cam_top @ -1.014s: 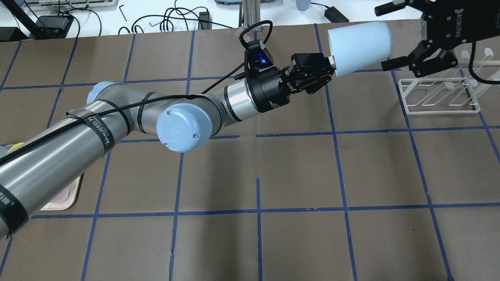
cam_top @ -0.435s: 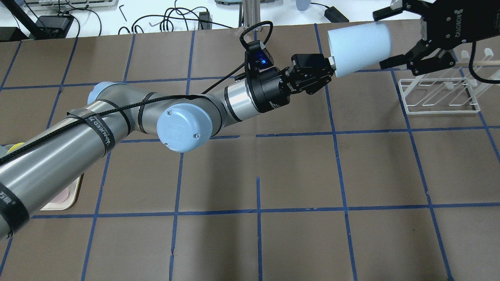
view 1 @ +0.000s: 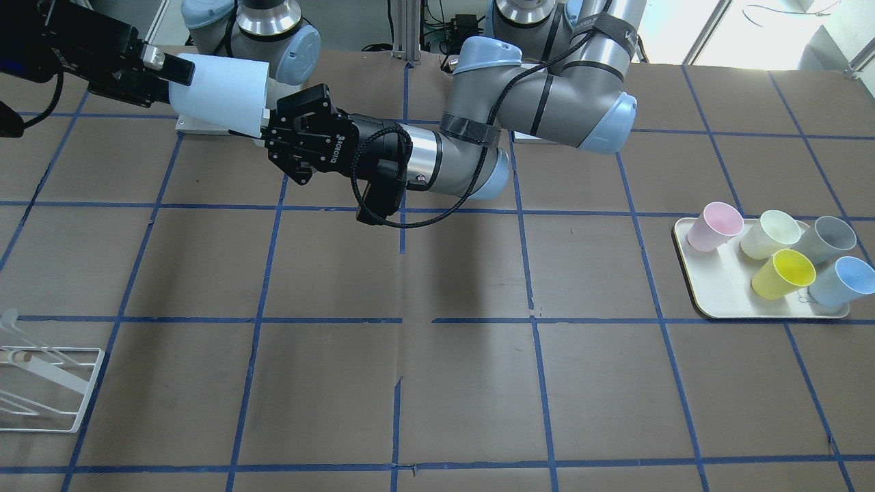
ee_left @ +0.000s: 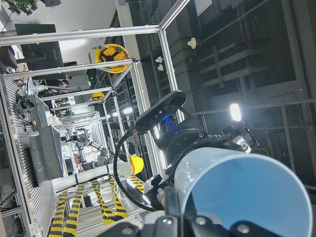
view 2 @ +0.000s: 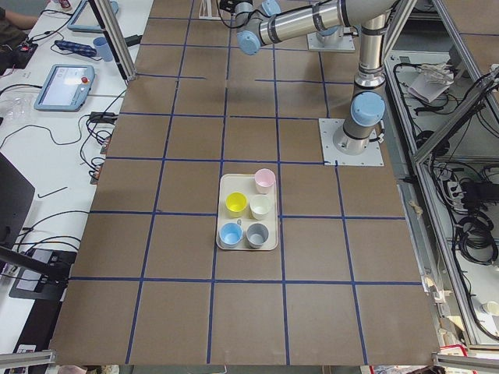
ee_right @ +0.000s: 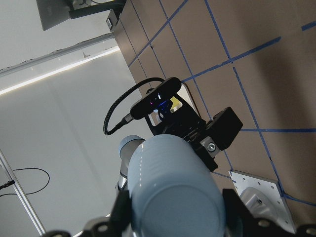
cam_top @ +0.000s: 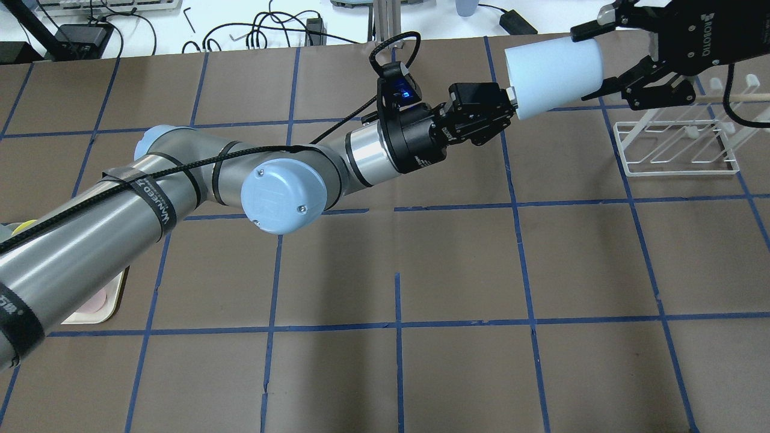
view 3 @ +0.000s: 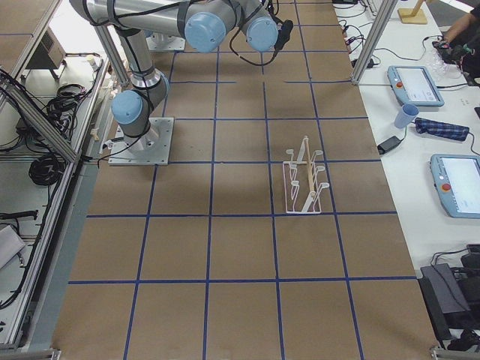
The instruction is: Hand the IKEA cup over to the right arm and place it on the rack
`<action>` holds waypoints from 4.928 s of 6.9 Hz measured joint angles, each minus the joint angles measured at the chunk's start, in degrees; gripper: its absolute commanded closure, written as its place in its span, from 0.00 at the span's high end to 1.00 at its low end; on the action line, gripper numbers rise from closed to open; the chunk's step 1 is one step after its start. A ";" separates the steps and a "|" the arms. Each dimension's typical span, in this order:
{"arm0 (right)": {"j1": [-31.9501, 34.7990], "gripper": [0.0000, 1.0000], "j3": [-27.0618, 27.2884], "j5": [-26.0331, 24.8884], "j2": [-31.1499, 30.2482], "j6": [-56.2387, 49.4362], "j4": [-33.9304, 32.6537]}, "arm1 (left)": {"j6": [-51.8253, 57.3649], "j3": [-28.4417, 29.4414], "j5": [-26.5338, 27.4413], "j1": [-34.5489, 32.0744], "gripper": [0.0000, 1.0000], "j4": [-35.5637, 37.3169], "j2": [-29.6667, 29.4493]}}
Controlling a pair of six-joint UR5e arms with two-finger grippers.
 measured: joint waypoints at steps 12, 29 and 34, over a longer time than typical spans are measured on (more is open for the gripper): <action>-6.29 0.45 -6.81 -21.72 0.86 1.41 -16.66 | -5.22 0.00 22.84 13.53 0.84 -0.19 2.65; -0.94 0.39 3.38 -54.92 15.84 -5.25 -68.63 | -53.94 15.79 124.48 19.24 1.00 22.68 14.39; -0.79 1.00 3.65 -56.72 18.48 -5.95 -70.11 | -53.62 15.91 122.12 21.96 1.00 21.04 14.75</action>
